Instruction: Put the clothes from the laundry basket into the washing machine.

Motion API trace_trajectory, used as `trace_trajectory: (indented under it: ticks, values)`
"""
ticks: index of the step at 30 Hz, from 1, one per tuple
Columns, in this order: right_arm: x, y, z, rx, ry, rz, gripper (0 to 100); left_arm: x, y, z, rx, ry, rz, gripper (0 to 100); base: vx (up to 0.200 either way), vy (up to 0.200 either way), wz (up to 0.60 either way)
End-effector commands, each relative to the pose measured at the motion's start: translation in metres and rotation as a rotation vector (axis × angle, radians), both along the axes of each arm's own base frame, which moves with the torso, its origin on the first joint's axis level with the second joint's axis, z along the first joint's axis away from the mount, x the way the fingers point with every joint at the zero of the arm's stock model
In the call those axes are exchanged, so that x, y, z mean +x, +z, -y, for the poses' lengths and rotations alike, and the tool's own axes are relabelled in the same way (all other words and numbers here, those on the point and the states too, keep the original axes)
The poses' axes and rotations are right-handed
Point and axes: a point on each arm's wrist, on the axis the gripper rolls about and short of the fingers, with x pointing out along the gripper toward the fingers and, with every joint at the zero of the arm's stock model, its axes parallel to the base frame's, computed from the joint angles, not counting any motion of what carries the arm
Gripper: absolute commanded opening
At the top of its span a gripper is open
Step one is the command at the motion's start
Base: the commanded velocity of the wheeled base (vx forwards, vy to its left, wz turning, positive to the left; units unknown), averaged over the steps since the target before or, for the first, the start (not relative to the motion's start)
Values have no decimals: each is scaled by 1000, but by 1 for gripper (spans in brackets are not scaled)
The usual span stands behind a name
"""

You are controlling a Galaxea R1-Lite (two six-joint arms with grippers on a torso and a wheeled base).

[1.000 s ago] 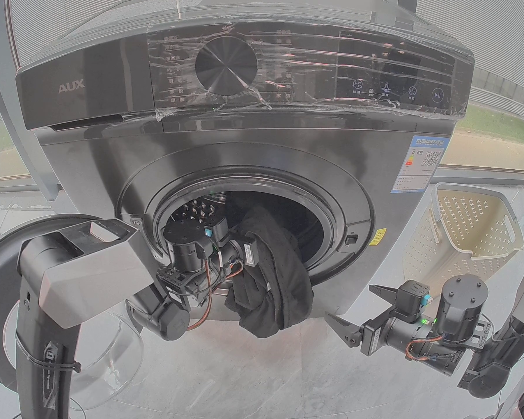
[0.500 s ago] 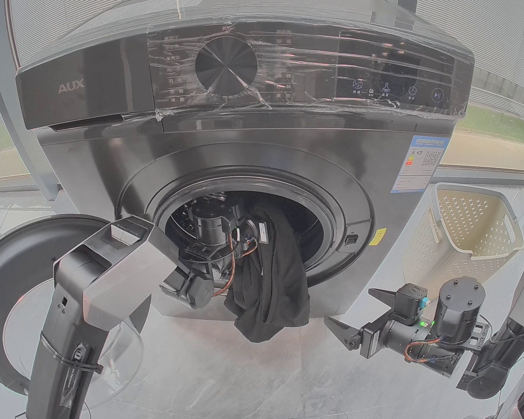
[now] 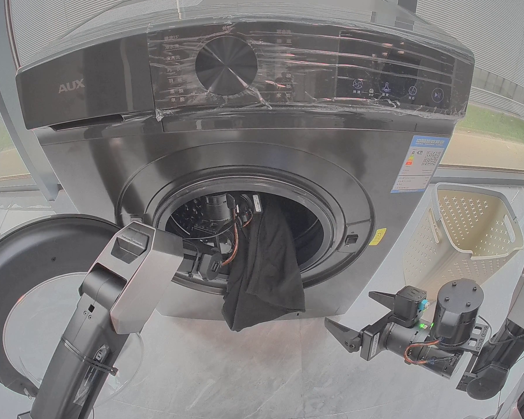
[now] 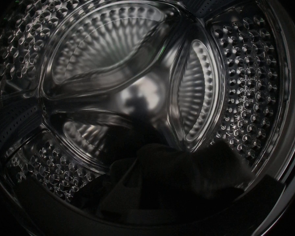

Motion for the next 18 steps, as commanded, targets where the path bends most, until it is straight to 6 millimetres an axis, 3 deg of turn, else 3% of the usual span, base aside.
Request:
trace_trajectory:
  ticks: [1, 5, 8, 11, 18]
  values:
    - [-1, -2, 0, -6, 3, -7, 100, 4, -10, -2, -8, 6, -8, 100, 0, 0, 0]
    - [0, -2, 0, -6, 2, -7, 100, 0, -7, 1, -21, 4, -9, 100, 0, 0, 0]
    - [-1, -2, 0, -5, 2, -5, 100, -19, 9, 6, -3, -24, -51, 100, 0, 0, 0]
    - [0, -2, 0, -5, 1, -6, 100, -32, 7, 13, 27, -55, -102, 100, 0, 0, 0]
    - [-1, -2, 0, -6, 3, -7, 100, -86, 14, 5, 134, -244, -314, 100, 0, 0, 0]
